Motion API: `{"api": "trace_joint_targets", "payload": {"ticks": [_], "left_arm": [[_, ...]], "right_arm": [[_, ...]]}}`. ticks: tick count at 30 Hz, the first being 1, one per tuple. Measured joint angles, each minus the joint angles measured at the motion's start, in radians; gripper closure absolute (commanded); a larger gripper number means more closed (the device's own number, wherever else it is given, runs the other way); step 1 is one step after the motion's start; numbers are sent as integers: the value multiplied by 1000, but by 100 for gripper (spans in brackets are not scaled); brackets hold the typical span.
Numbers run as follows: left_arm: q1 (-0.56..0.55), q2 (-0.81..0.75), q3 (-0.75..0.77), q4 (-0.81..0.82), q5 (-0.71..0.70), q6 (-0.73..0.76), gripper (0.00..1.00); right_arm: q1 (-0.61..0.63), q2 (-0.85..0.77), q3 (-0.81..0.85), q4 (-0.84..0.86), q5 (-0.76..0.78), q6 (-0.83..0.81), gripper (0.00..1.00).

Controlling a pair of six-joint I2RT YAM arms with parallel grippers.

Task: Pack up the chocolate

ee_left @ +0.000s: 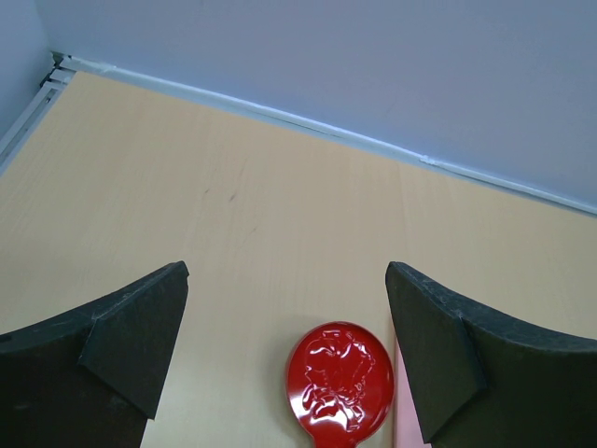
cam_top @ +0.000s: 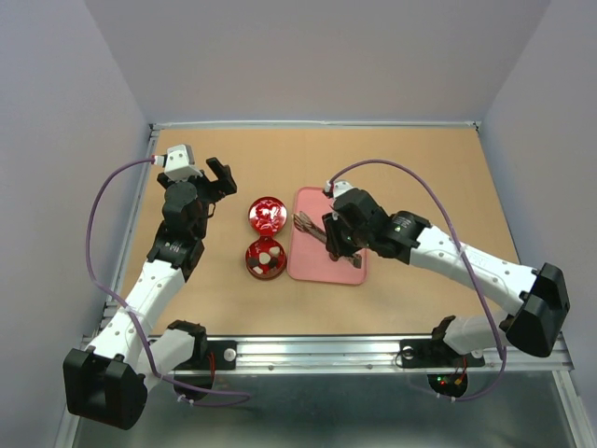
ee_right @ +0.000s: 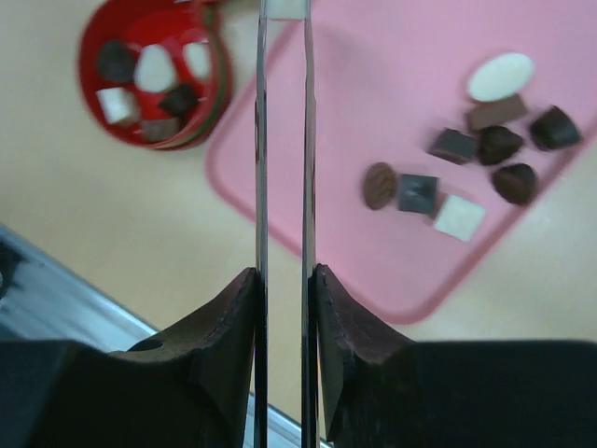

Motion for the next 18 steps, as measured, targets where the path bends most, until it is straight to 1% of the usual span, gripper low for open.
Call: {"api": "trace_joint_targets", "payload": {"ticks": [6, 12, 18], "left_arm": [[0, 0, 0, 0, 0, 0, 1], [0, 0, 1, 0, 0, 0, 1], [0, 0, 1, 0, 0, 0, 1]], "right_arm": [[91, 0, 0, 46, -122, -43, 79], [182, 80, 8, 61, -133, -63, 78], [192, 113, 20, 61, -124, -72, 77]]}}
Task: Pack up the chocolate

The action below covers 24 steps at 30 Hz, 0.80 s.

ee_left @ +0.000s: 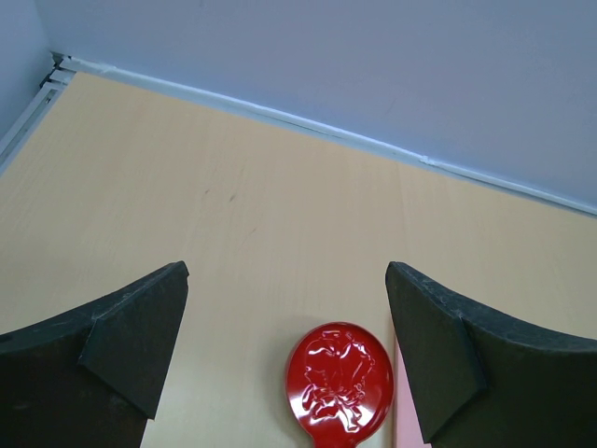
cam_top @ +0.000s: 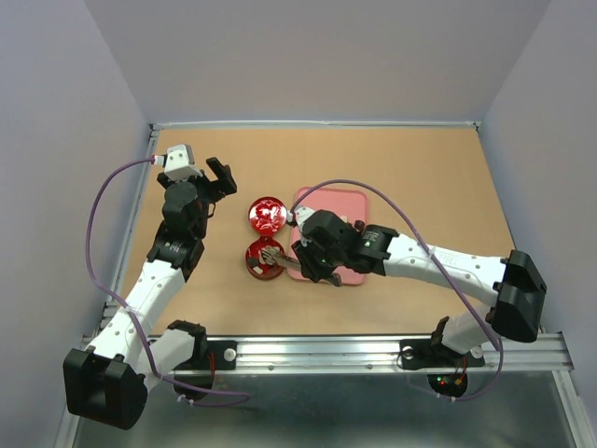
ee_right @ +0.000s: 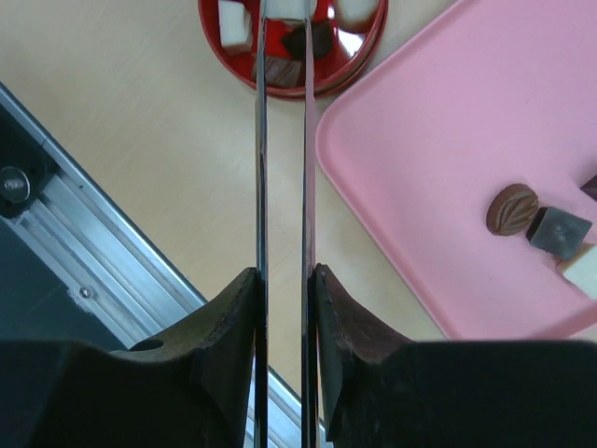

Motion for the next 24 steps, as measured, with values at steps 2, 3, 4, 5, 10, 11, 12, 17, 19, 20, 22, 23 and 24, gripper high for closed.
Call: {"api": "trace_joint_targets", "payload": {"ticks": [2, 3, 4, 5, 10, 11, 12, 17, 19, 20, 22, 23, 24], "left_arm": [[0, 0, 0, 0, 0, 0, 1], [0, 0, 0, 0, 0, 0, 1], [0, 0, 0, 0, 0, 0, 1], [0, 0, 0, 0, 0, 0, 1], [0, 0, 0, 0, 0, 0, 1], [0, 0, 0, 0, 0, 0, 1], [0, 0, 0, 0, -1, 0, 1], [0, 0, 0, 0, -1, 0, 1], [0, 0, 0, 0, -1, 0, 1], [0, 0, 0, 0, -1, 0, 1], [0, 0, 0, 0, -1, 0, 1], [0, 0, 0, 0, -1, 0, 1], [0, 0, 0, 0, -1, 0, 1]], "right_arm": [[0, 10, 16, 5, 5, -3, 77], [0, 15, 25, 8, 8, -6, 77], [0, 19, 33, 12, 10, -7, 76], [0, 25, 40, 16, 12, -11, 75], [0, 55, 60, 32, 19, -18, 66], [0, 60, 60, 33, 22, -18, 66], [0, 68, 60, 32, 27, -19, 66], [0, 75, 60, 32, 46, -18, 58], [0, 75, 60, 32, 55, -18, 53], [0, 75, 60, 32, 59, -17, 51], [0, 74, 60, 33, 64, -18, 50], [0, 72, 60, 33, 67, -18, 50], [0, 71, 60, 33, 71, -18, 50]]}}
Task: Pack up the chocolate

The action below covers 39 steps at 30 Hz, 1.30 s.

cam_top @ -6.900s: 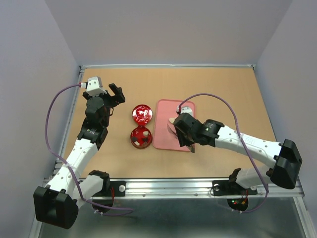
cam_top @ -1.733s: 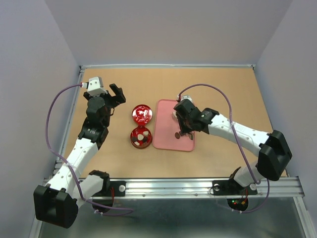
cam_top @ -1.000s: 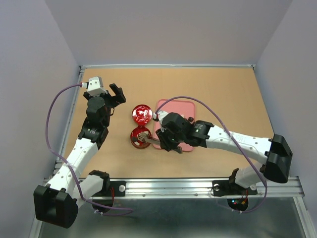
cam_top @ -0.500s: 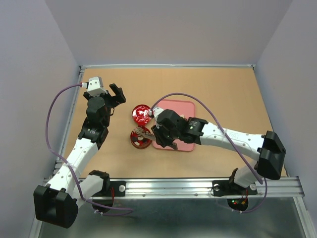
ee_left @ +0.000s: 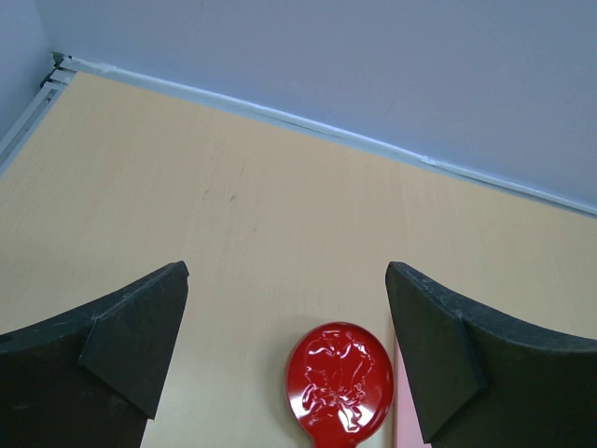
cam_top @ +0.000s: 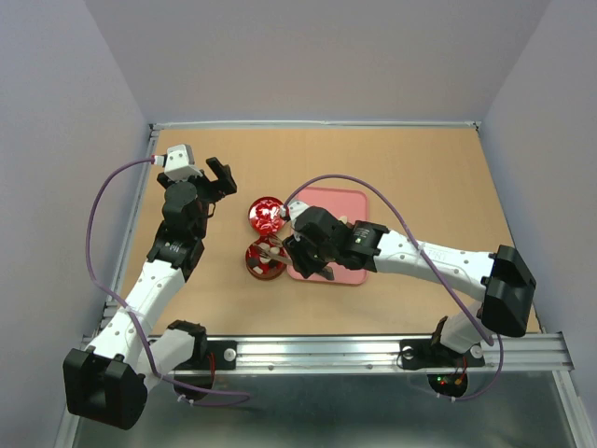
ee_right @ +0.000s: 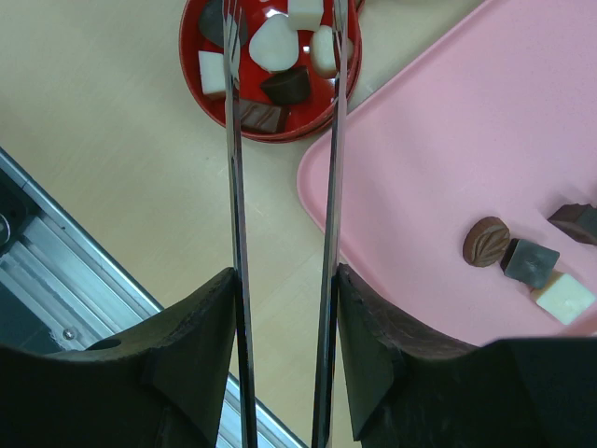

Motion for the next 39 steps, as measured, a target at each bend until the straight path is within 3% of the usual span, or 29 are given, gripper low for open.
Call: {"api": "trace_joint_targets", "payload": {"ticks": [7, 16, 29, 39], "left_arm": [[0, 0, 0, 0, 0, 0, 1], [-1, 0, 0, 0, 0, 0, 1], [-1, -1, 0, -1, 0, -3, 1], [-1, -1, 0, -1, 0, -3, 1]], "right_arm": [[0, -31, 0, -1, 39, 3, 51], [-1, -191, -19, -36, 193, 64, 52], [-3, -272, -111, -344, 252, 283, 52], [-5, -308, -151, -425, 237, 365, 52]]}}
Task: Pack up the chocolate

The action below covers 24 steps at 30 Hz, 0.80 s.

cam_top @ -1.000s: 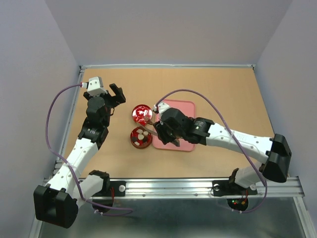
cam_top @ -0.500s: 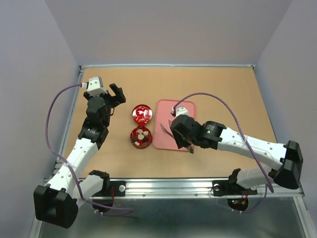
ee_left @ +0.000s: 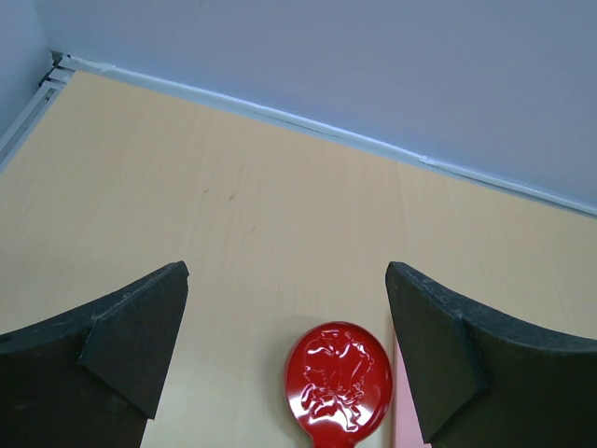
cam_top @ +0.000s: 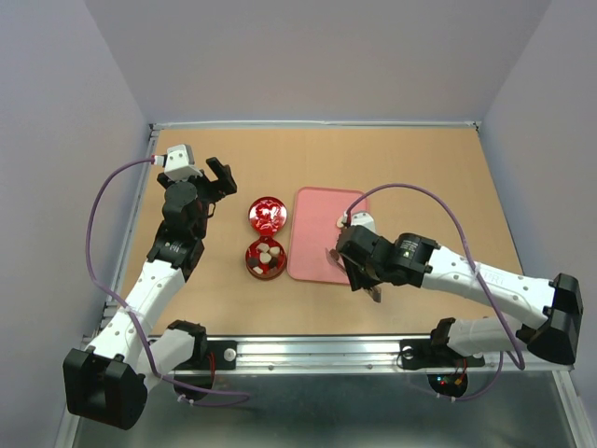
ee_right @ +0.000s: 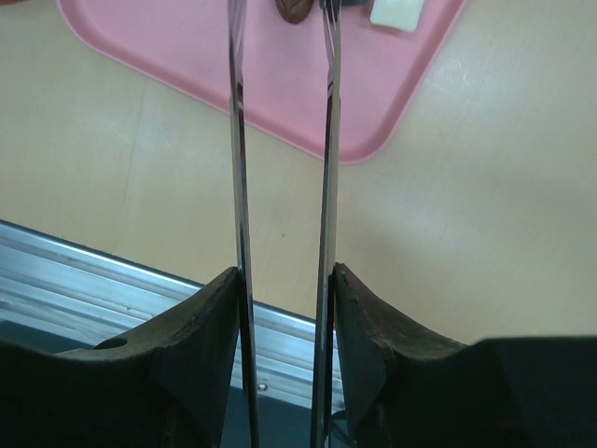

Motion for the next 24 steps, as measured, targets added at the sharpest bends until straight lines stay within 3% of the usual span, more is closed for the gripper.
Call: {"api": "trace_joint_targets", "payload": {"ticks": [24], "left_arm": [[0, 0, 0, 1, 1, 0, 1]], "right_arm": [[-2, 10, -19, -23, -68, 19, 53]]}}
